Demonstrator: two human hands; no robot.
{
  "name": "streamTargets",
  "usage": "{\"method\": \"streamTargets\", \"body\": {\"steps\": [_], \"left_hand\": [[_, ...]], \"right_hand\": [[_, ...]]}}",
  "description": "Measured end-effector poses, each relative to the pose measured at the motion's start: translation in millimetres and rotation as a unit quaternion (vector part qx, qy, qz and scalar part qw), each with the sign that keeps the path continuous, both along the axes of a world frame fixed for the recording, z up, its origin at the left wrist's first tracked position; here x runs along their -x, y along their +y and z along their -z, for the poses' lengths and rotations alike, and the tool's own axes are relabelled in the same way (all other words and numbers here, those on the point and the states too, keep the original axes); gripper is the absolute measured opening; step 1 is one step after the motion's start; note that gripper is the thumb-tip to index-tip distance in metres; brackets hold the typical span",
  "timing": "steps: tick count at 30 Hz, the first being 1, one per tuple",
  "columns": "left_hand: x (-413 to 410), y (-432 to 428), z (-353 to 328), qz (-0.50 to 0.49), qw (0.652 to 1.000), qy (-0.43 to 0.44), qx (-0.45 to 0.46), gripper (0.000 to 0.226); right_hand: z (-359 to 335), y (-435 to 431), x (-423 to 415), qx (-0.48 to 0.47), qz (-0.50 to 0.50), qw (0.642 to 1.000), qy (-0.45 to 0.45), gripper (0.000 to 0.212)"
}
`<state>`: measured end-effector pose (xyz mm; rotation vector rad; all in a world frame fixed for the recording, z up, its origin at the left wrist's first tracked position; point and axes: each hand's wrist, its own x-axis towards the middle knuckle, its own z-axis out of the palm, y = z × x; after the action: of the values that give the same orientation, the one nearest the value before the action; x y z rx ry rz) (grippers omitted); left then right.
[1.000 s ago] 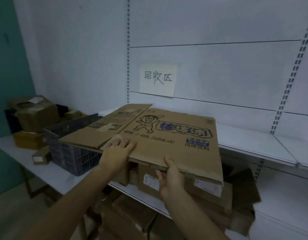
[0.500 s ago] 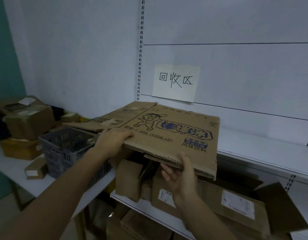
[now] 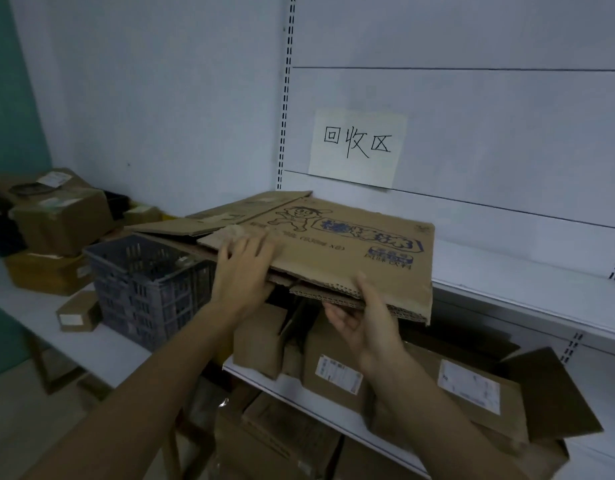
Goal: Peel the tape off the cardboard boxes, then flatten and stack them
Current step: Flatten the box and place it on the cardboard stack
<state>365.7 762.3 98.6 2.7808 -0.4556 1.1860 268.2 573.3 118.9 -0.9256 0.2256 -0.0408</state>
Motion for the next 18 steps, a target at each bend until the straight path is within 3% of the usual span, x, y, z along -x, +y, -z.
{"method": "streamTargets", "body": {"steps": [3,6,10,12,15,18], "left_hand": [[20,-22,7,0.081,0.997,-0.017,-0.003,0.088],[42,-46,18,0.135,0.990,-0.044,-0.006,0.084],[73,-78,48,0.171,0.980,-0.098,0.018,0.077],[90,-100,71,0.203,0.973,-0.108,0.006,0.075],[115,-142,104,0.270,0.961,-0.059,-0.016,0.073],[132,-192,128,0.307,0.951,0.026,-0.033,0.072]], "right_hand": [[5,-4,10,0.074,-0.020,0.997,-0.030,0.050],[13,-12,30,0.179,-0.034,0.981,-0.066,0.074],[37,-41,62,0.278,-0.040,0.952,-0.120,0.059],[58,-66,79,0.340,-0.029,0.933,-0.115,0.062],[89,-113,105,0.410,-0.016,0.908,-0.084,0.086],[115,-166,130,0.435,0.019,0.898,-0.054,0.089]]}}
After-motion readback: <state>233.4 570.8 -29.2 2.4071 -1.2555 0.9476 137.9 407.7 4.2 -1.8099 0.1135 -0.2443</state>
